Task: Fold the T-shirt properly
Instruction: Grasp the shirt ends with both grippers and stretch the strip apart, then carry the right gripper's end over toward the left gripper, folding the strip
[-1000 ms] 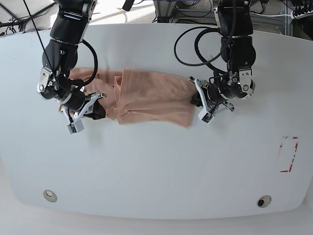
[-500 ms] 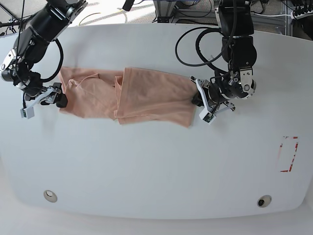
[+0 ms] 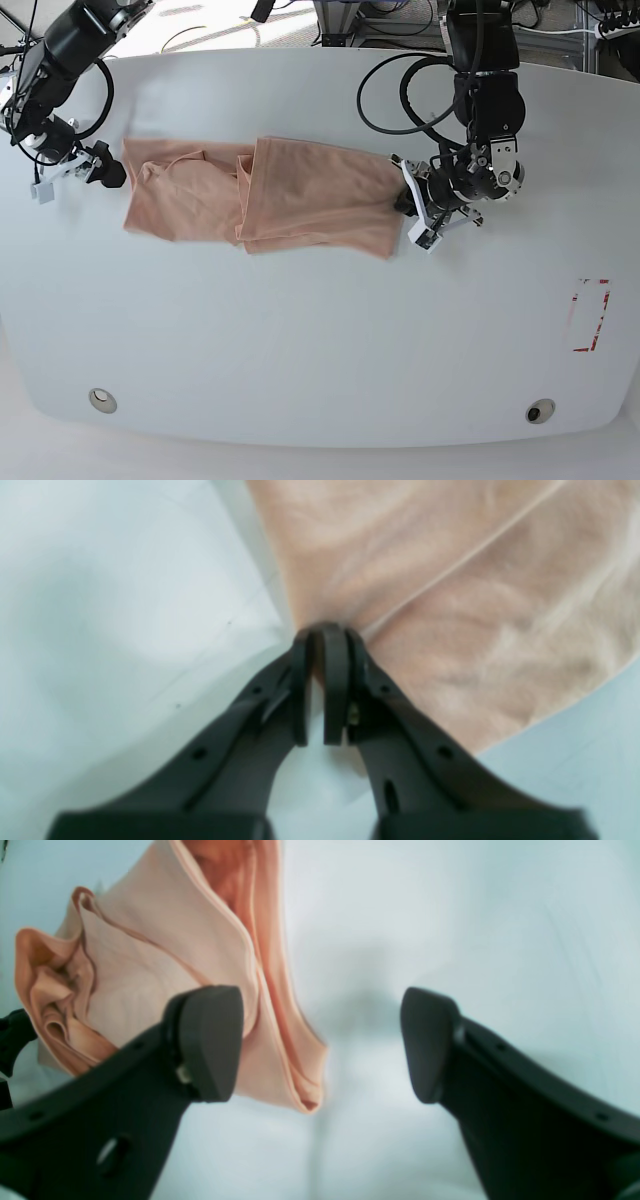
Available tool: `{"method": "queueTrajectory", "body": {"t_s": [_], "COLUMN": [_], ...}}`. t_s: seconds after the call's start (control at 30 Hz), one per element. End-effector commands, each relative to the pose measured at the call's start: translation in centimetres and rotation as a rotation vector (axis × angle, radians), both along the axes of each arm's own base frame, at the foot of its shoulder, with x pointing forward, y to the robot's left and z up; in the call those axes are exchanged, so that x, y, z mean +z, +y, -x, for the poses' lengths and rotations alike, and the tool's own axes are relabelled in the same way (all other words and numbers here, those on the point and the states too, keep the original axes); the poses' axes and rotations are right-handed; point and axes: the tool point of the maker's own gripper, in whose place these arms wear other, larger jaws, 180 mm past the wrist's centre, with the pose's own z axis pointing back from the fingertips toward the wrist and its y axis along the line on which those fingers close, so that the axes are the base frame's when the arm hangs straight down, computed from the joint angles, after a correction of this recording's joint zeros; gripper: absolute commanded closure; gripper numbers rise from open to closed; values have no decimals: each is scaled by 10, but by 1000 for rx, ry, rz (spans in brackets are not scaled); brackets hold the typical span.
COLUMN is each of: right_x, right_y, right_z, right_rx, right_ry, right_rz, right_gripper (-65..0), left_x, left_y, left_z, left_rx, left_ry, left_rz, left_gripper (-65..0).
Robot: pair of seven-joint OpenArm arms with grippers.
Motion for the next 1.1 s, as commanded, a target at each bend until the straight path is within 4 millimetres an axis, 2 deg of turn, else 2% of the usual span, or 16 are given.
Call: {"method": "queueTrajectory", "body": {"t_s": [0.0, 0.1, 0.17, 0.3, 0.43, 0.5, 0.53, 0.57, 0.63, 0.67, 0.8, 1.07], "right_x": [4, 0, -6, -9, -12, -13, -12, -11, -9, -9, 3, 61], "right_y": [7, 31, 58, 94, 111, 112, 111, 111, 109, 108, 94, 75], "right_z": [-8, -12, -17, -24, -25, -25, -27, -29, -30, -30, -34, -44], "right_rx": [8, 59, 106, 155, 159, 160, 157, 151, 147, 149, 152, 219], "right_ry": [-29, -27, -24, -42, -49, -49, -56, -65, -71, -70, -96, -199], "right_rz": [-8, -24, -53, -83, -118, -119, -118, -118, -116, -112, -62, 157], "right_gripper": [-474, -474, -472, -469, -465, -434, -380, -289, -59, 0, 0, 0], "left_x": [-8, -6, -8, -8, -15, -15, -16, -16, -16, -16, -18, -24], "left_y": [16, 17, 17, 17, 17, 17, 16, 16, 17, 17, 14, 13], "left_z": [8, 7, 10, 11, 22, 22, 23, 23, 24, 24, 25, 34], "left_rx": [3, 3, 3, 3, 2, 2, 2, 2, 2, 2, -4, -5], "left_ry": [51, 43, 50, 51, 75, 75, 78, 80, 81, 81, 86, 108], "left_rz": [-95, -96, -97, -97, -98, -98, -96, -97, -98, -98, -97, -94], "left_gripper": [-18, -18, -18, -18, -18, -18, -18, -18, -18, -18, -19, -19]}}
